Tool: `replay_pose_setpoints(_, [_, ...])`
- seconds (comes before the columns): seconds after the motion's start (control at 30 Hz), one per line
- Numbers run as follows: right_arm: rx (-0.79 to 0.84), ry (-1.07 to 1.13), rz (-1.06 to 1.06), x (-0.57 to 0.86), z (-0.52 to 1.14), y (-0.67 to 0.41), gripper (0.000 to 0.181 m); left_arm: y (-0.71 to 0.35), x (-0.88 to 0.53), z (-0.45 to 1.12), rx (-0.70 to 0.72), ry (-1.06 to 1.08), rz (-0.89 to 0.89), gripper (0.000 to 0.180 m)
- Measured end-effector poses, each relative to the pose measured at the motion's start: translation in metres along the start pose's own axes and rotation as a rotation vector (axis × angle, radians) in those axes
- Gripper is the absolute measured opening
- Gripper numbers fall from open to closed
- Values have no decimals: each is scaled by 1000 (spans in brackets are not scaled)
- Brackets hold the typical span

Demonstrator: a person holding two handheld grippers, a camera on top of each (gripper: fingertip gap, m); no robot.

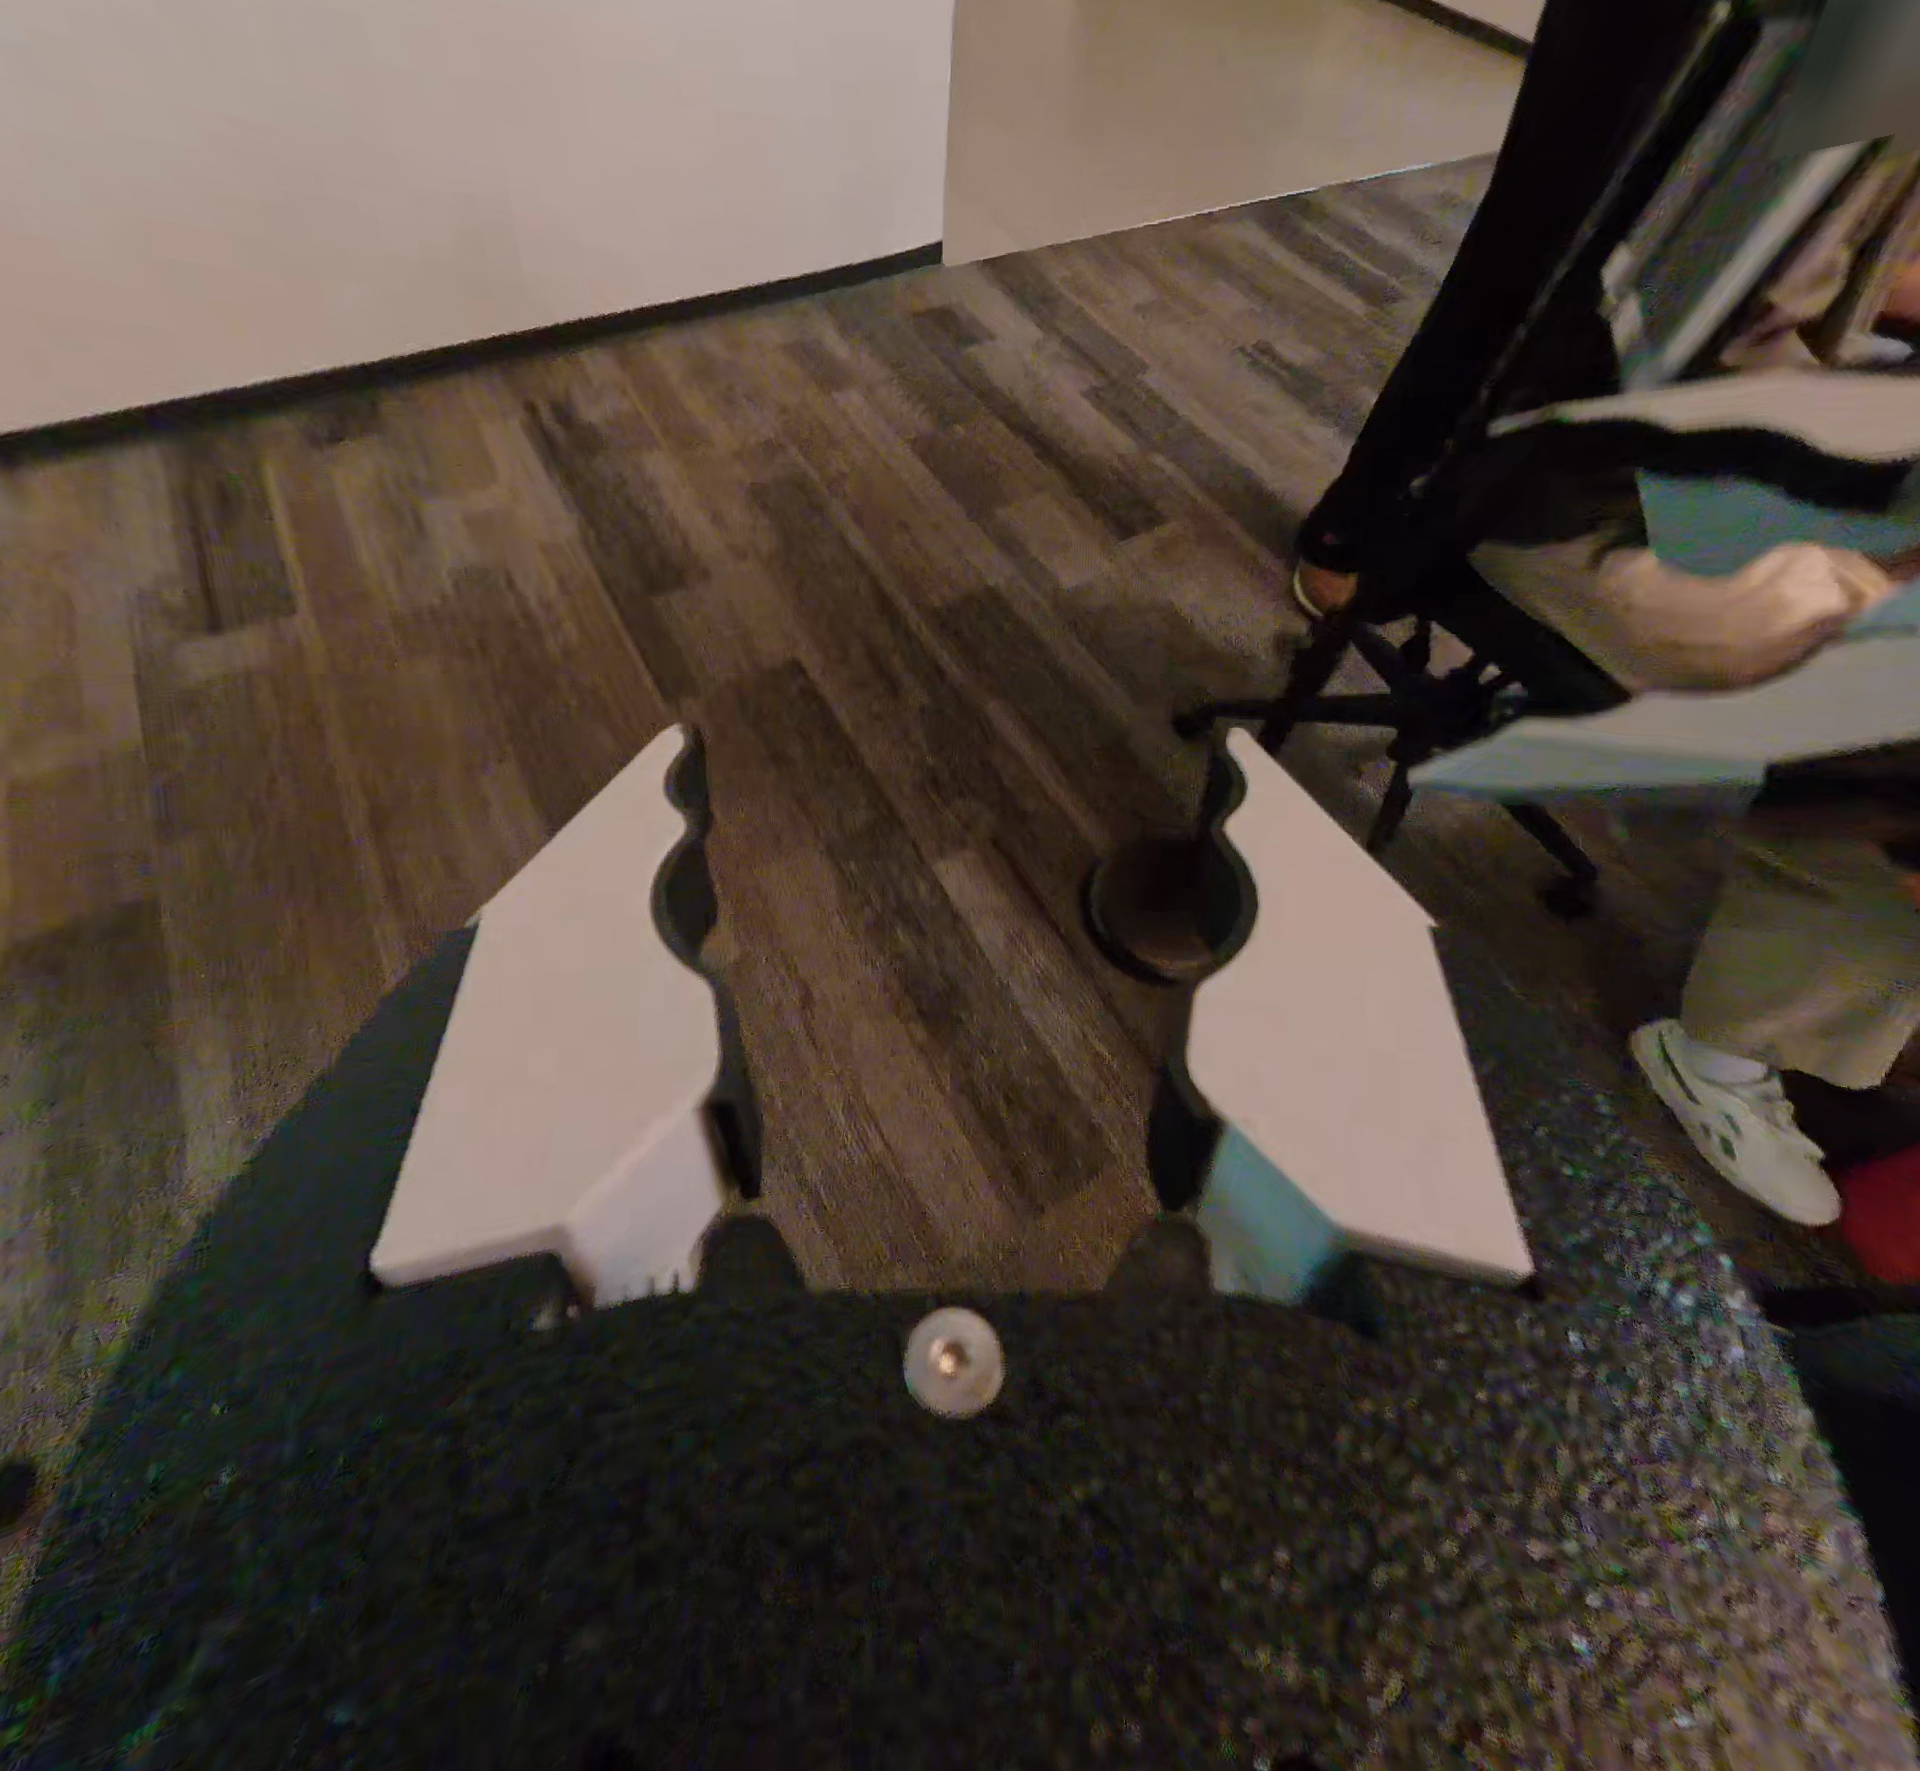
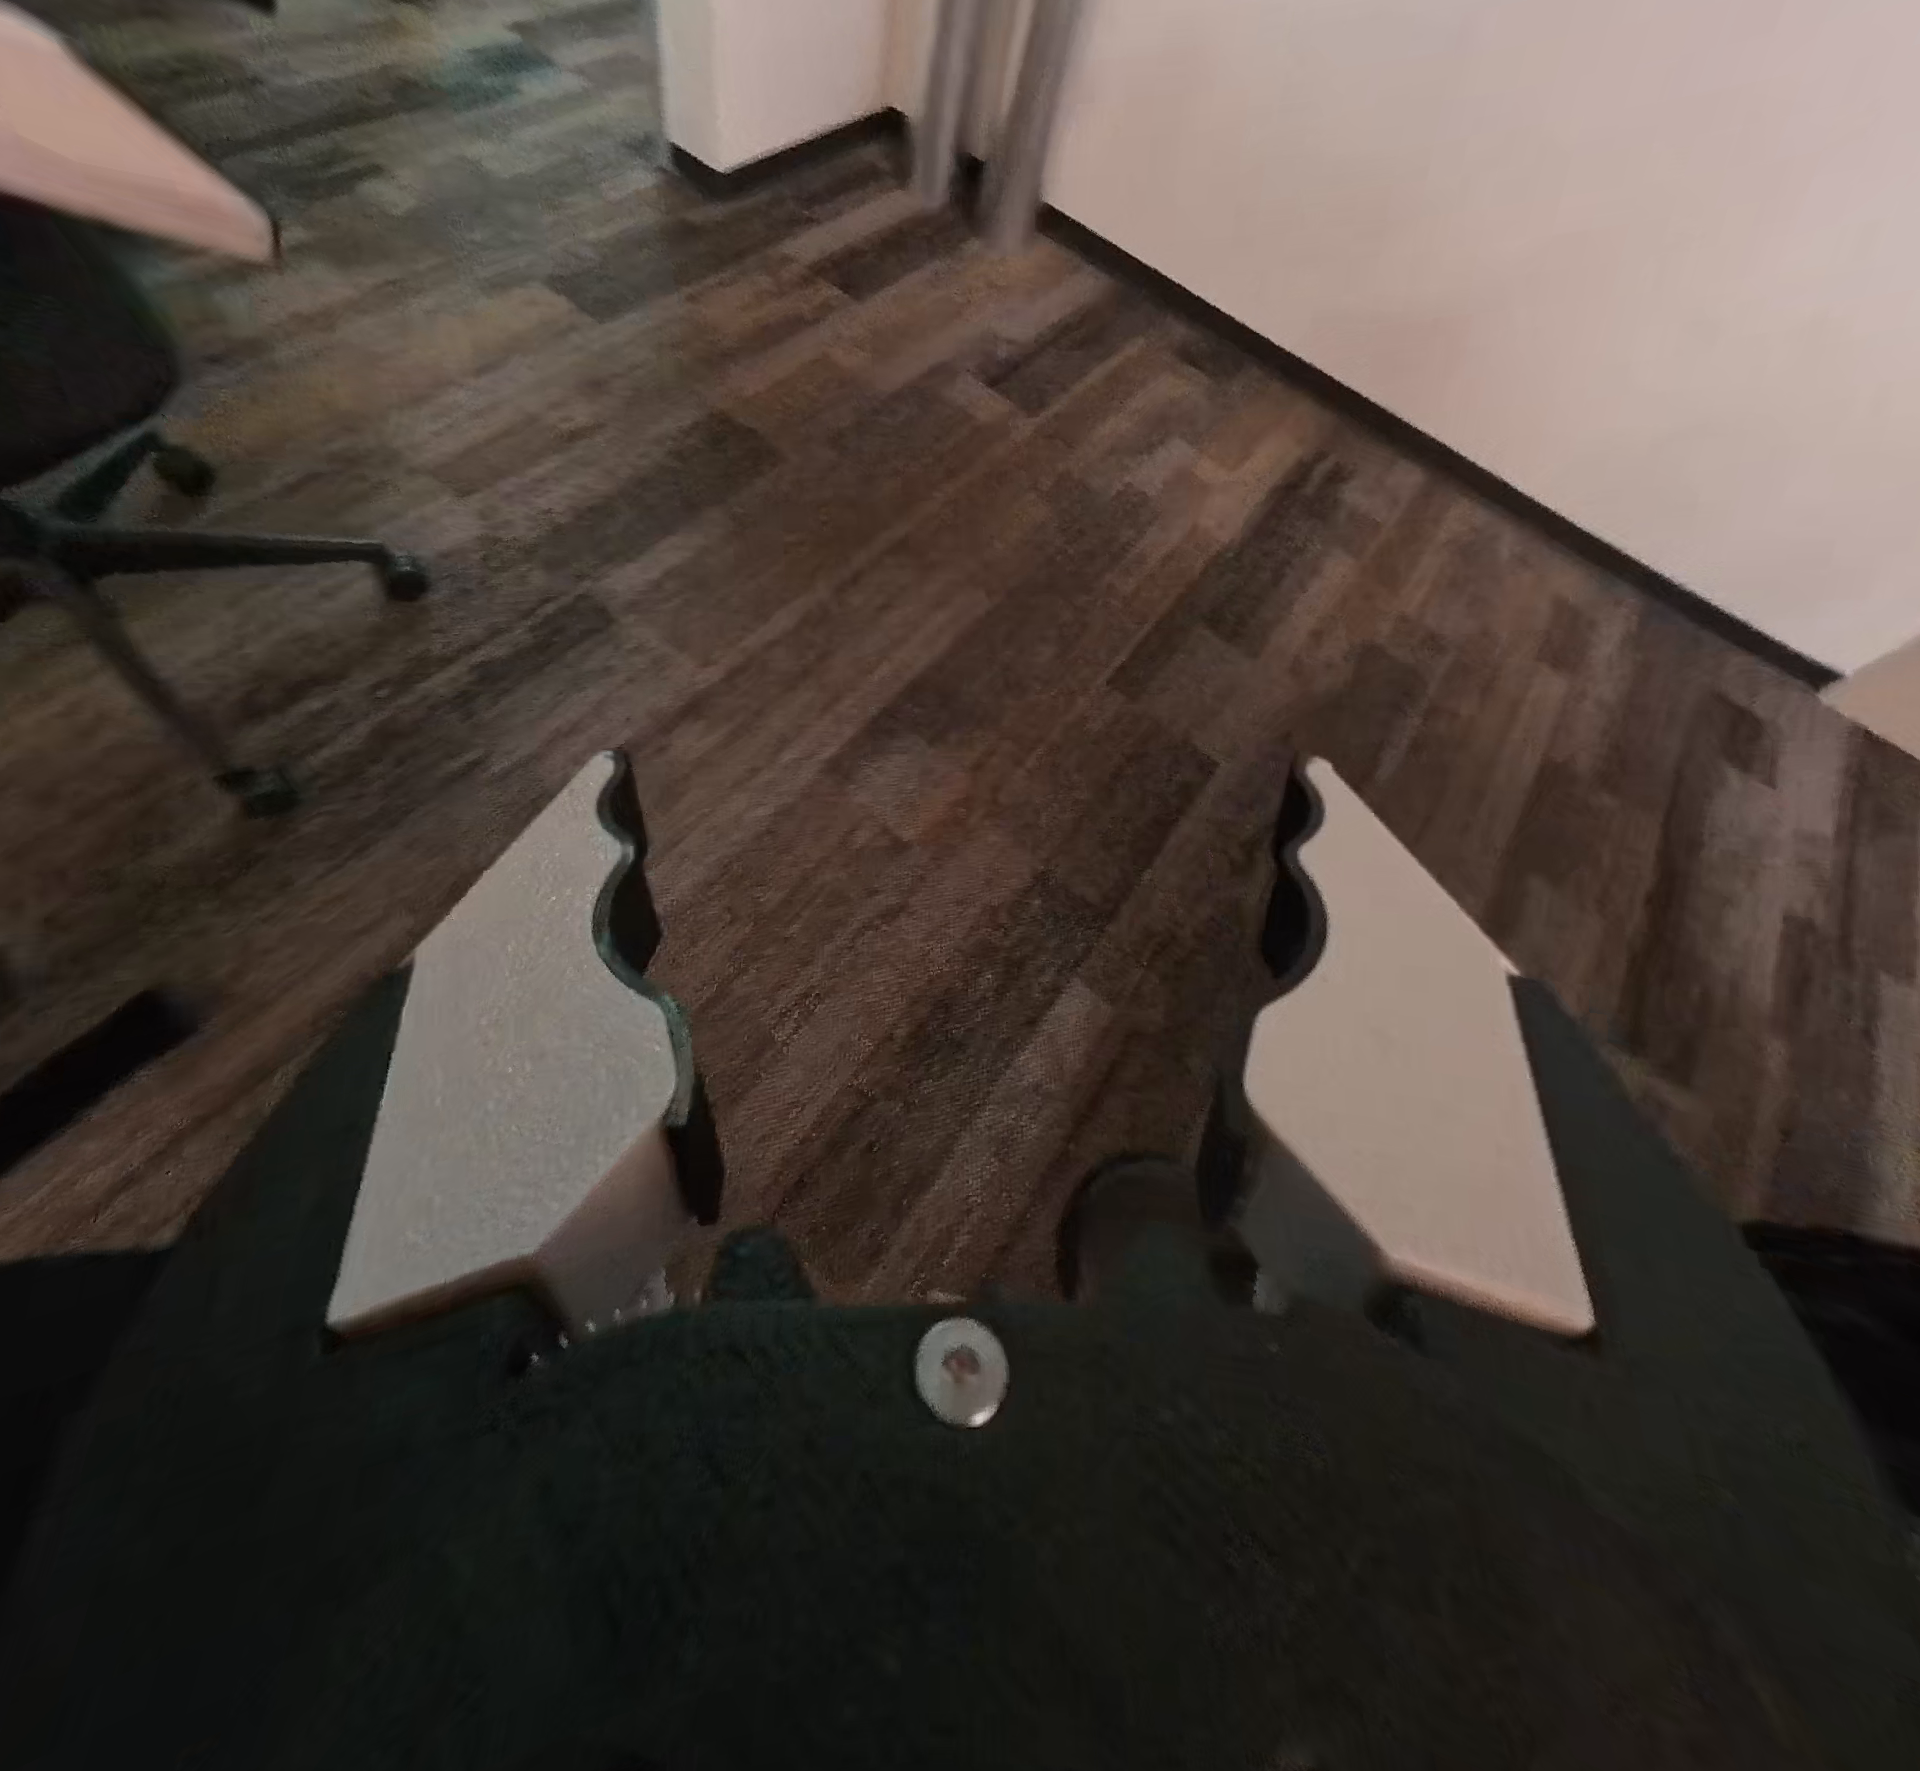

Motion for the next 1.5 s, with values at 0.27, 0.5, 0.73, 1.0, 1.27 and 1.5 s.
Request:
replay_pose_setpoints(0.27, [29, 187, 166, 213, 190, -33, 100, -112, -104, 256, 14, 93, 127, 78])
replay_pose_setpoints(0.5, [171, 180, 179, 438, 388, -142, 29, -221, -218, 470, -34, 47, 111, 49])
replay_pose_setpoints(0.73, [162, 165, 148, 619, 483, -199, 0, -324, -266, 687, -10, 120, 146, 0])
replay_pose_setpoints(1.0, [23, 475, 218, 932, 554, -137, 0, -455, -210, 1040, 20, 371, 296, 0])
replay_pose_setpoints(1.27, [-52, 816, 438, 1191, 488, -80, 6, -628, 17, 1309, -8, 877, 471, 7])
replay_pose_setpoints(1.5, [-72, 1078, 564, 1406, 432, 38, 42, -677, 213, 1486, 1, 1080, 543, 30])
Point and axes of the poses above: each gripper's, where its closed fingertips meet, z out along the fingers, y out of its underside, x = y × z across the jaws, the point moved 2 cm from there along -z, back along the fingers, and after that the axes turned 3 degrees about -y, right-handed, at the moved point
